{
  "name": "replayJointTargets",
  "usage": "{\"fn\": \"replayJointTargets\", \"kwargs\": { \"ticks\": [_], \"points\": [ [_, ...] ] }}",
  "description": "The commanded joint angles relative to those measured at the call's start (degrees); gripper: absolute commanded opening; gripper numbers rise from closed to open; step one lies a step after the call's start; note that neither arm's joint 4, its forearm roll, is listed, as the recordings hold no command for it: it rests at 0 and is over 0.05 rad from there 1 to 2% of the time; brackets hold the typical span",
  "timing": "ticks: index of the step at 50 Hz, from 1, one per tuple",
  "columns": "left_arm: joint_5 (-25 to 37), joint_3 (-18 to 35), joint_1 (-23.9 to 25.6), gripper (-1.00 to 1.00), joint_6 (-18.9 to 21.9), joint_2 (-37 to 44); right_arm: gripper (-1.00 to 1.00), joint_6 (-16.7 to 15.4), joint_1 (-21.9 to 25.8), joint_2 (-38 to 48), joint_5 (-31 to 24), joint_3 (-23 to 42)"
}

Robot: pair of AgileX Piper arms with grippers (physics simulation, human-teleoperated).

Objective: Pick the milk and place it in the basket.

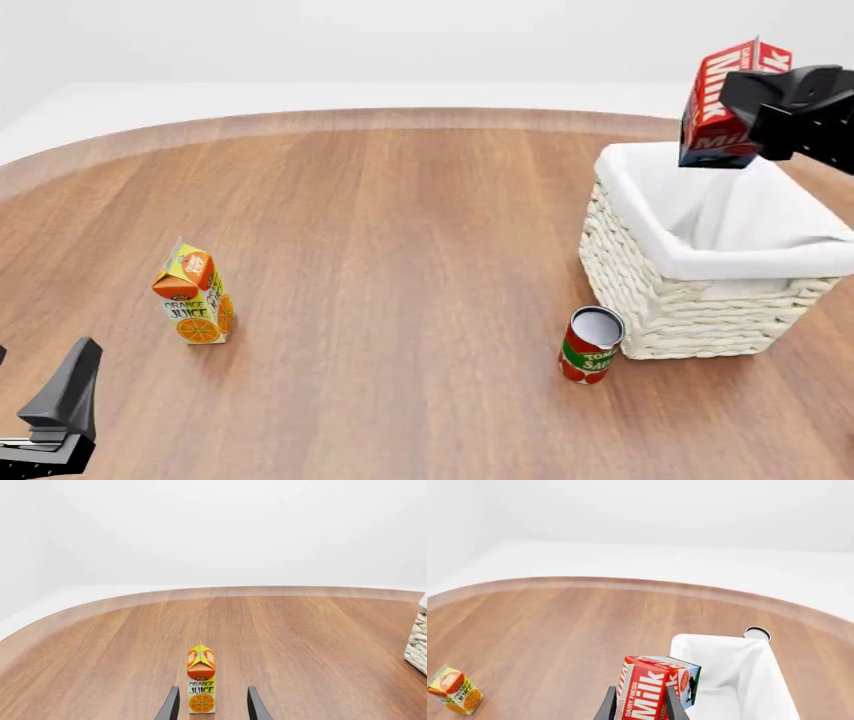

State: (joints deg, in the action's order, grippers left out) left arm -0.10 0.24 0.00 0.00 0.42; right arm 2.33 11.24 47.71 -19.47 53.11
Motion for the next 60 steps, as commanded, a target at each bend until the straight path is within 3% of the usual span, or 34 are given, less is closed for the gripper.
{"fn": "replayJointTargets", "kwargs": {
  "ticks": [1,31,36,52,54,60],
  "points": [
    [0.0,0.0,0.0,1.0,0.0,0.0,-1.0,-1.5,-3.0,1.5,0.7,1.7],
    [0.0,0.0,0.0,1.0,0.0,0.0,-1.0,0.1,-5.3,8.4,1.1,4.4],
    [0.0,0.0,0.0,1.0,0.0,0.0,-1.0,-0.1,-7.6,9.7,1.2,5.0],
    [0.0,0.0,0.0,1.0,0.0,0.0,-1.0,1.9,-8.9,12.2,2.1,5.2],
    [0.0,0.0,0.0,1.0,0.0,0.0,-1.0,3.3,-9.4,12.5,2.9,4.7],
    [0.0,0.0,0.0,1.0,0.0,0.0,-1.0,3.0,-9.5,13.4,3.8,4.0]
  ]
}}
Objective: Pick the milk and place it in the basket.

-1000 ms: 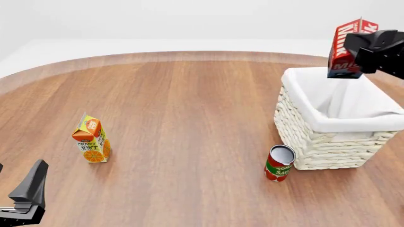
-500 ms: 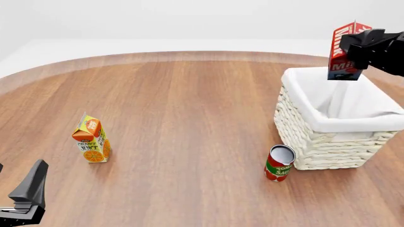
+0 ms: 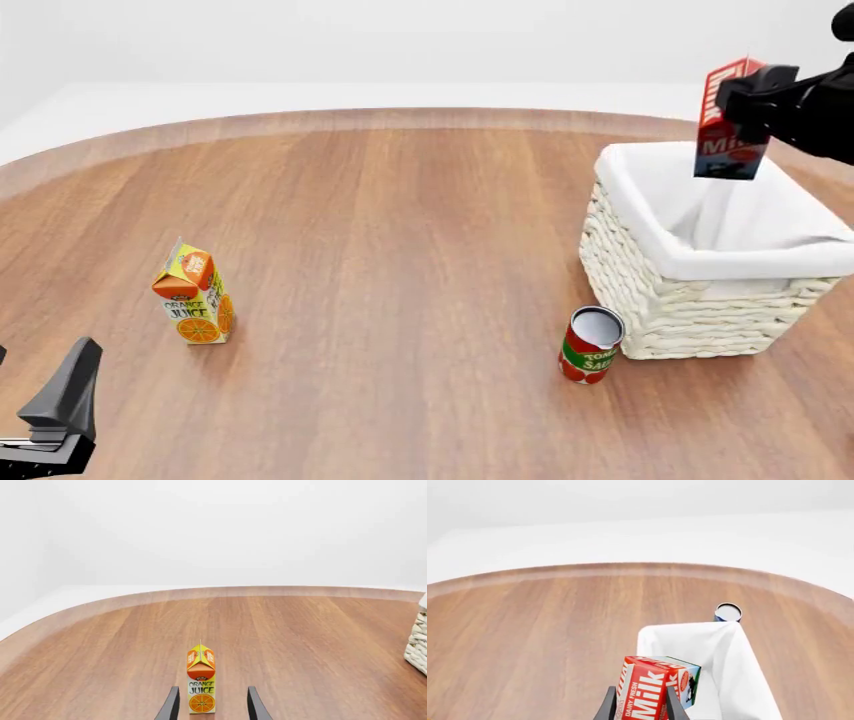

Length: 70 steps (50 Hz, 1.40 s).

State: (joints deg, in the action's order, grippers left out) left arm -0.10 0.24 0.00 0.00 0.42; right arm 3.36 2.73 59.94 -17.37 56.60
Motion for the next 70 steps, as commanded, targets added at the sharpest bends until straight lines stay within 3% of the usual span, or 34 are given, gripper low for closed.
{"fn": "replayJointTargets", "kwargs": {
  "ticks": [1,23,42,70],
  "points": [
    [0.0,0.0,0.0,1.0,0.0,0.0,-1.0,2.1,-1.0,1.4,1.8,0.5],
    [0.0,0.0,0.0,1.0,0.0,0.0,-1.0,3.1,-3.5,4.7,4.5,-0.3],
    [0.0,0.0,0.0,1.0,0.0,0.0,-1.0,5.9,-5.0,7.1,8.7,-3.5],
    [0.0,0.0,0.0,1.0,0.0,0.0,-1.0,5.9,-6.4,12.6,12.9,-4.7]
  ]
}}
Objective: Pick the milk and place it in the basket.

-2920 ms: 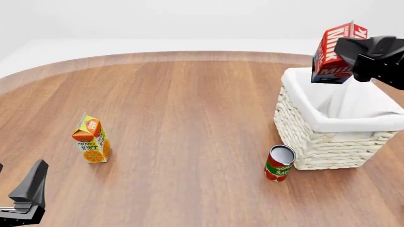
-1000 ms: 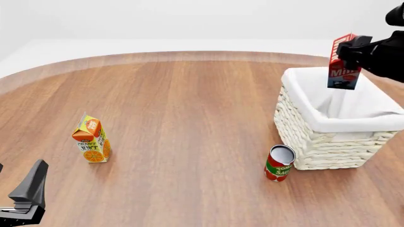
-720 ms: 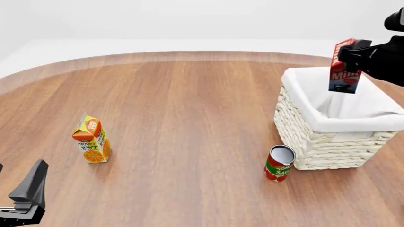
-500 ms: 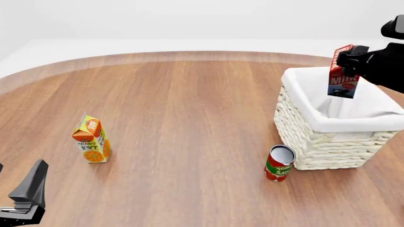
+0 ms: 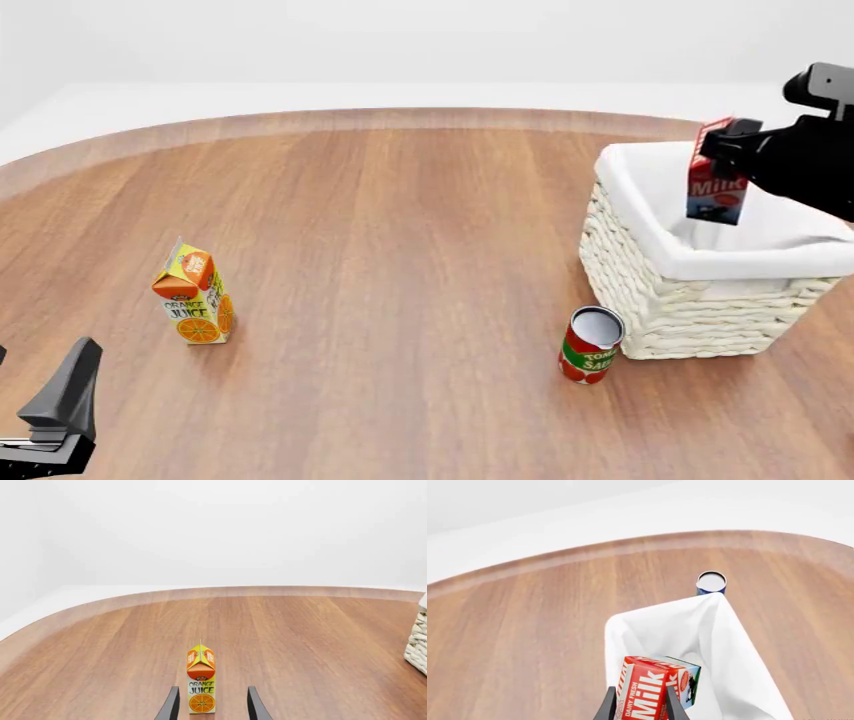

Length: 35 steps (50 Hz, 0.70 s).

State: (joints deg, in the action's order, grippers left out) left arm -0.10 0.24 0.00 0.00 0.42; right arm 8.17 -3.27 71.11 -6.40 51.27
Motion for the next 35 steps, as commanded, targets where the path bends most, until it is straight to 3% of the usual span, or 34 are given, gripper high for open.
{"fn": "replayJointTargets", "kwargs": {
  "ticks": [1,35],
  "points": [
    [0.0,0.0,0.0,1.0,0.0,0.0,-1.0,1.1,-0.6,1.7,2.1,0.6],
    [0.0,0.0,0.0,1.0,0.0,0.0,-1.0,2.8,-2.2,9.4,8.3,-0.7]
  ]
}}
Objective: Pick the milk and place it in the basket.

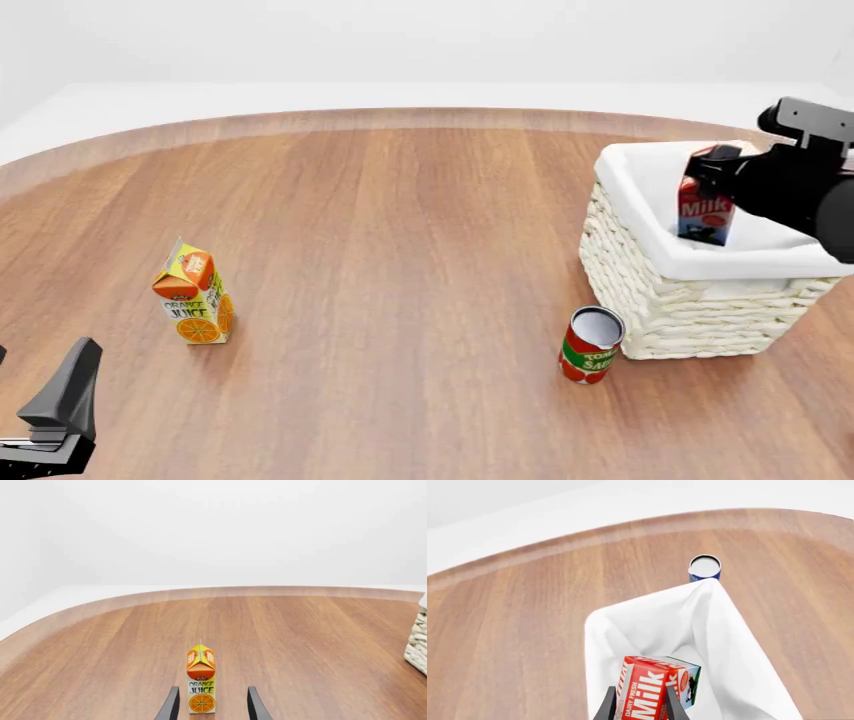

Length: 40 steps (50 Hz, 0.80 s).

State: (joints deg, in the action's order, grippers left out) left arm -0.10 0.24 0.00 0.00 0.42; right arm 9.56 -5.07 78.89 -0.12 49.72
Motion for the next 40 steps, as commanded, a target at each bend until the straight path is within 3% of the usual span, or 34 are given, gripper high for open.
{"fn": "replayJointTargets", "kwargs": {
  "ticks": [1,40],
  "points": [
    [0.0,0.0,0.0,1.0,0.0,0.0,-1.0,1.3,-0.5,1.9,2.1,1.0],
    [0.0,0.0,0.0,1.0,0.0,0.0,-1.0,1.6,-2.0,8.4,4.9,2.4]
  ]
}}
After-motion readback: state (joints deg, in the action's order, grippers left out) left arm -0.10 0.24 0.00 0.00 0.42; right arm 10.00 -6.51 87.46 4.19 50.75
